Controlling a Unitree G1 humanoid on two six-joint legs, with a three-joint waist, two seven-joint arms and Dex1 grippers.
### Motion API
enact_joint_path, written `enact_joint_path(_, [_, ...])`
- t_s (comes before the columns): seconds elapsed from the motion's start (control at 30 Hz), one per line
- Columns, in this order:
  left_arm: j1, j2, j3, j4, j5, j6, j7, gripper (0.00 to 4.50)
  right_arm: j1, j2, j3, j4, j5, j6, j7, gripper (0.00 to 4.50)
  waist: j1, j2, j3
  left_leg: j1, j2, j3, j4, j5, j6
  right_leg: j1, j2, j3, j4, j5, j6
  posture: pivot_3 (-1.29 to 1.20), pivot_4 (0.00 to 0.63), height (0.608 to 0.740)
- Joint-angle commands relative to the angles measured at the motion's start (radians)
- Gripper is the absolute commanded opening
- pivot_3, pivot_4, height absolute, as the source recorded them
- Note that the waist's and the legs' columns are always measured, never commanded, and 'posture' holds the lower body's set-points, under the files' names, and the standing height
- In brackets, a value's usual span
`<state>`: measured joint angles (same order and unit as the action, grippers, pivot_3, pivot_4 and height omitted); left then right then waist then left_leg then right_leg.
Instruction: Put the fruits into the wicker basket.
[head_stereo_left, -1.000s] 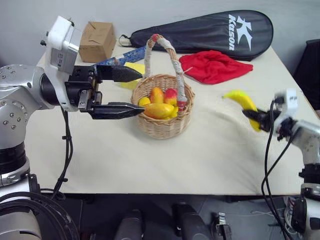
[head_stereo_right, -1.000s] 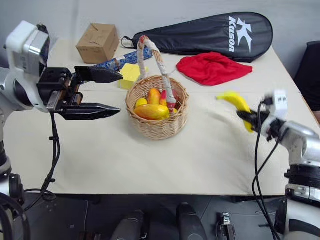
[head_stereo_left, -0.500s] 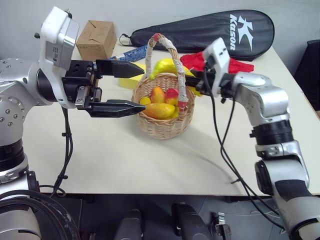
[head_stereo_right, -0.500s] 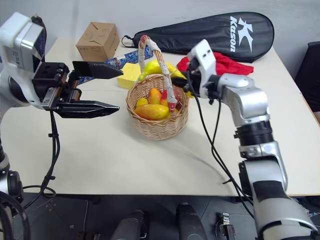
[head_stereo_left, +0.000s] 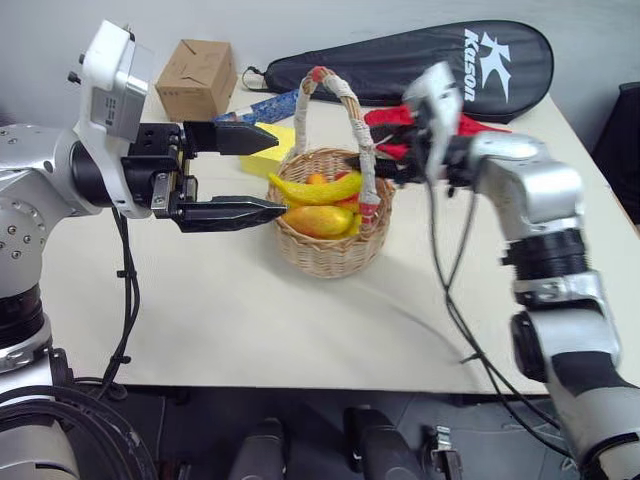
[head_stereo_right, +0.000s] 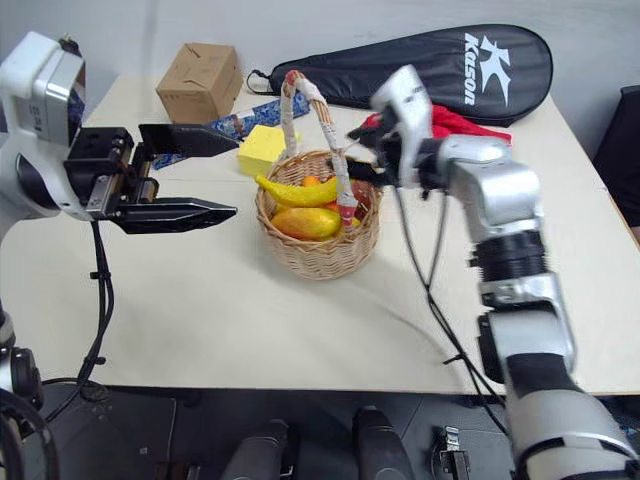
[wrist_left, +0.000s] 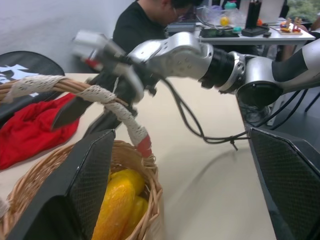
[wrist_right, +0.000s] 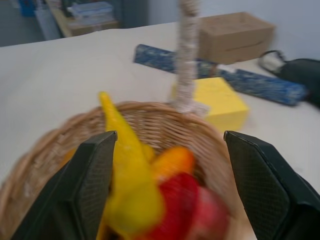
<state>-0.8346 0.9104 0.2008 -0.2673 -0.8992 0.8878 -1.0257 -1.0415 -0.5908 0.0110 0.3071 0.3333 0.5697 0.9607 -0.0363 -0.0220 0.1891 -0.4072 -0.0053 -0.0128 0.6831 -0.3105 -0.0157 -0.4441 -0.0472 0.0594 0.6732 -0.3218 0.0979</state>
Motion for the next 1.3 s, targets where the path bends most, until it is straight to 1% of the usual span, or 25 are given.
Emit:
enact_joint_path(0.03, [0.002,0.019,0.041,-0.024,-0.016,-0.009,0.006,4.50,0.097,-0.108,-0.105,-0.119,0.064,0.039,0.053,3.55,0.006,0.000,0.000,0.000,0.000,0.000,0.000,0.000,0.000,0.000,0.000,0.000,-0.001,0.000,0.000,0.00,0.150,0.740])
enact_joint_path(0.1, [0.005,0.019,0.039,-0.018,-0.014,-0.012,0.003,4.50,0.185,-0.149,-0.147,-0.218,0.125,0.101,0.073,3.55,0.008,0.000,0.000,0.000,0.000,0.001,0.000,0.000,0.000,0.000,0.000,0.000,0.000,0.000,0.000,0.00,0.150,0.740])
enact_joint_path(0.17, [0.005,0.014,0.032,-0.010,-0.008,-0.020,0.000,4.50,0.282,-0.151,-0.168,-0.368,0.206,0.174,0.074,3.55,0.001,0.000,0.000,0.001,0.001,0.002,0.000,0.000,0.000,0.000,0.002,0.000,0.001,0.000,0.000,0.00,0.150,0.740])
enact_joint_path(0.23, [0.000,0.009,0.025,-0.003,-0.005,-0.023,-0.001,4.50,0.335,-0.124,-0.173,-0.480,0.263,0.224,0.042,3.55,-0.010,0.000,0.000,0.002,0.001,0.004,0.000,0.000,0.000,0.000,0.003,0.000,0.004,0.000,0.000,0.00,0.150,0.740])
enact_joint_path(0.3, [-0.004,0.001,0.012,0.004,0.006,-0.033,-0.004,4.50,0.348,-0.045,-0.180,-0.543,0.317,0.283,-0.054,3.55,-0.021,0.000,0.000,0.004,0.001,0.005,0.000,0.000,0.000,0.000,0.003,0.001,0.005,0.000,0.000,0.00,0.150,0.740])
enact_joint_path(0.4, [-0.010,-0.003,0.004,0.010,0.011,-0.041,-0.006,4.50,0.356,0.011,-0.185,-0.582,0.355,0.321,-0.124,3.55,-0.018,0.000,0.000,0.006,0.001,0.004,0.000,0.000,0.001,0.000,0.003,0.001,0.005,0.000,-0.001,0.00,0.150,0.740])
enact_joint_path(0.67, [-0.029,-0.001,-0.001,0.038,0.018,-0.057,-0.021,4.50,0.341,0.146,-0.138,-0.592,0.400,0.349,-0.265,3.55,-0.013,0.000,0.000,0.003,0.001,0.000,0.000,0.001,-0.001,0.000,0.001,0.001,0.005,0.001,-0.001,0.00,0.150,0.740])
enact_joint_path(0.7, [-0.030,-0.003,-0.002,0.039,0.019,-0.059,-0.021,4.50,0.347,0.163,-0.119,-0.601,0.401,0.349,-0.269,3.55,-0.013,0.000,0.000,0.003,0.001,0.000,0.000,0.001,-0.001,0.000,0.001,0.001,0.005,0.001,-0.001,0.00,0.150,0.740])
enact_joint_path(0.77, [-0.032,-0.006,-0.004,0.040,0.022,-0.063,-0.020,4.50,0.362,0.170,-0.052,-0.607,0.352,0.326,-0.273,3.55,-0.015,0.000,0.000,0.002,0.001,0.000,0.000,0.001,-0.001,0.000,0.001,0.001,0.005,0.001,-0.001,0.00,0.150,0.740])
enact_joint_path(0.8, [-0.033,-0.007,-0.005,0.040,0.023,-0.064,-0.020,4.50,0.368,0.165,-0.020,-0.603,0.318,0.310,-0.280,3.17,-0.017,0.000,0.000,0.002,0.001,0.000,0.000,0.001,-0.001,0.000,0.002,0.001,0.005,0.001,-0.001,0.00,0.150,0.740])
enact_joint_path(0.83, [-0.034,-0.007,-0.005,0.042,0.024,-0.067,-0.021,4.50,0.371,0.161,0.000,-0.601,0.295,0.296,-0.286,2.96,-0.017,0.000,0.000,0.002,0.001,0.000,0.000,0.001,-0.001,0.000,0.002,0.001,0.005,0.001,-0.001,0.00,0.150,0.740])
enact_joint_path(0.87, [-0.036,-0.007,-0.005,0.044,0.025,-0.068,-0.022,4.50,0.370,0.163,0.004,-0.606,0.293,0.290,-0.290,2.65,-0.017,0.000,0.000,0.002,0.001,-0.001,0.000,0.001,-0.001,0.000,0.002,0.001,0.005,0.001,-0.001,0.00,0.150,0.740])
enact_joint_path(0.97, [-0.040,-0.005,-0.005,0.049,0.026,-0.070,-0.025,4.50,0.365,0.175,-0.010,-0.623,0.313,0.289,-0.299,1.62,-0.016,0.000,0.000,0.002,0.000,-0.001,0.000,0.001,-0.001,0.000,0.002,0.000,0.005,0.001,-0.001,0.00,0.150,0.740])
enact_joint_path(1.1, [-0.042,-0.009,-0.010,0.060,0.033,-0.076,-0.030,4.50,0.360,0.175,-0.068,-0.633,0.348,0.296,-0.327,0.34,-0.016,0.000,0.000,0.002,0.001,-0.001,0.000,0.001,-0.001,0.000,0.002,0.000,0.005,0.001,-0.001,0.00,0.150,0.740])
enact_joint_path(1.13, [-0.043,-0.012,-0.013,0.063,0.035,-0.079,-0.032,4.50,0.366,0.167,-0.085,-0.637,0.358,0.297,-0.327,0.24,-0.016,0.000,0.000,0.002,0.001,-0.001,0.000,0.001,-0.001,0.000,0.002,0.000,0.005,0.001,-0.001,0.00,0.150,0.740])
enact_joint_path(1.23, [-0.048,-0.020,-0.023,0.073,0.043,-0.085,-0.040,4.50,0.385,0.138,-0.121,-0.655,0.381,0.300,-0.315,0.24,-0.015,0.000,0.000,0.002,0.000,-0.001,0.000,0.001,-0.001,0.000,0.002,0.000,0.005,0.001,-0.001,0.00,0.150,0.740])
enact_joint_path(1.3, [-0.056,-0.026,-0.031,0.084,0.052,-0.092,-0.050,4.50,0.397,0.105,-0.169,-0.672,0.410,0.284,-0.295,0.24,-0.014,0.000,0.000,0.002,0.000,-0.001,0.000,0.001,-0.001,0.000,0.002,0.000,0.005,0.001,-0.001,0.00,0.150,0.740])
